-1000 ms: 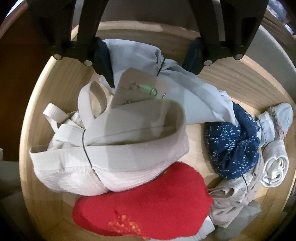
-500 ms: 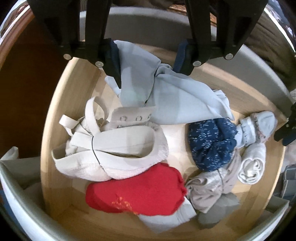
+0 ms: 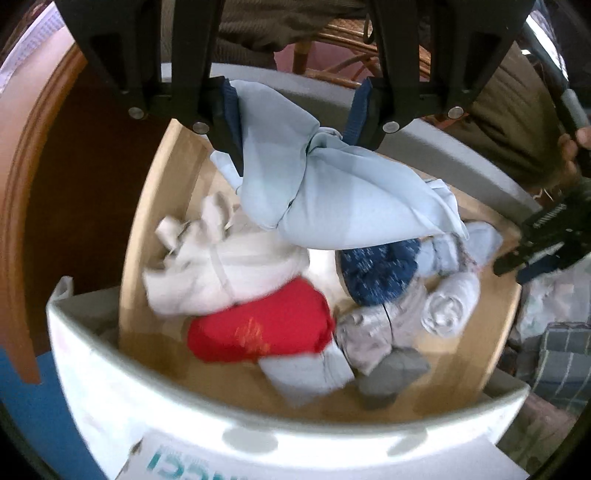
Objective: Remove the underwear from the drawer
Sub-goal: 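Carry the pale blue underwear into the white box and open the right gripper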
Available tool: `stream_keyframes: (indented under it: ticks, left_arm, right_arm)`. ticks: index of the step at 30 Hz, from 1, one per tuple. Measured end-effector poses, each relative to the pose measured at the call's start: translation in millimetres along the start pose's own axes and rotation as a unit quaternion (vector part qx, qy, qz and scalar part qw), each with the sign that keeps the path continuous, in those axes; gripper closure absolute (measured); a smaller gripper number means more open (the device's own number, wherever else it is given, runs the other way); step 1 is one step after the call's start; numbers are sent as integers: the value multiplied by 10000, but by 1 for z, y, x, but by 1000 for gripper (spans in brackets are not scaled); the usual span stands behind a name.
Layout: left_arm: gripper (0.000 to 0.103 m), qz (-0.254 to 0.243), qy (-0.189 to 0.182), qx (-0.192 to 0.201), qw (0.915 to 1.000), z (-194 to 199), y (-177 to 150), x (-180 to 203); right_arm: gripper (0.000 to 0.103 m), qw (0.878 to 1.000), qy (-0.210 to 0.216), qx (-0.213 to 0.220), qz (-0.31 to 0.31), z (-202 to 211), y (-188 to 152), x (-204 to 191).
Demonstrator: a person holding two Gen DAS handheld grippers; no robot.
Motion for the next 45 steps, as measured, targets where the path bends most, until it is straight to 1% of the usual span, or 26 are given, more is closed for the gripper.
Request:
stream_keyframes:
  ticks: [5, 7, 8, 12, 15, 20, 24, 27, 32, 35, 38, 45]
  left_arm:
    - [50, -92, -17, 96, 9999, 3, 1, 5]
    - [50, -146, 40, 118, 9998, 3, 1, 6]
    - [50, -202, 105, 142, 9996, 3, 1, 7]
    - [50, -342, 157, 147, 9992, 2, -3, 13]
    - [50, -435, 214, 131, 9987, -1, -5, 15]
    - [50, -560, 193, 37, 9982, -6, -9, 19]
    - [50, -598, 152, -33, 9981, -8, -10, 19]
    - [50, -577, 122, -88, 9982, -10, -10, 18]
    - [50, -612, 131, -211, 9978, -17, -12, 18]
    - [50, -615, 137, -253, 9977, -21, -11, 19]
    - [50, -598, 139, -303, 9977, -23, -11, 19]
    - [50, -617, 130, -406, 9972, -30, -11, 21]
  right_arm:
    - [58, 9993, 85, 340, -88, 34, 9, 20]
    - [58, 9984, 130, 531, -136, 49, 22, 28]
    - [58, 9976, 151, 649, -162, 59, 27, 31]
    - [58, 9933, 248, 1091, -300, 103, 45, 40]
    - [58, 9875, 289, 1496, -405, 142, 65, 47]
    - [58, 9764, 1, 2125, -377, 196, 109, 52]
    - [58, 9688, -396, 2423, -340, 214, 151, 51]
    - [58, 9651, -628, 2523, -313, 218, 177, 52]
    - [58, 9684, -698, 2373, -309, 198, 206, 51]
    - [57, 9695, -796, 2308, -230, 186, 214, 48]
    - [57, 9732, -840, 2139, -95, 167, 224, 41]
    - [52, 9806, -701, 1832, -62, 129, 241, 30]
Point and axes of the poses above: each gripper's, at about its wrist camera, not at the fingertips, and z roughly against the way its jaws point, x to its right, y to its top, the point moved 7 cm from there along -z, roughly the way its jaws point, and after that the axes turned 1 degree about -y, right-handed, at the moved point
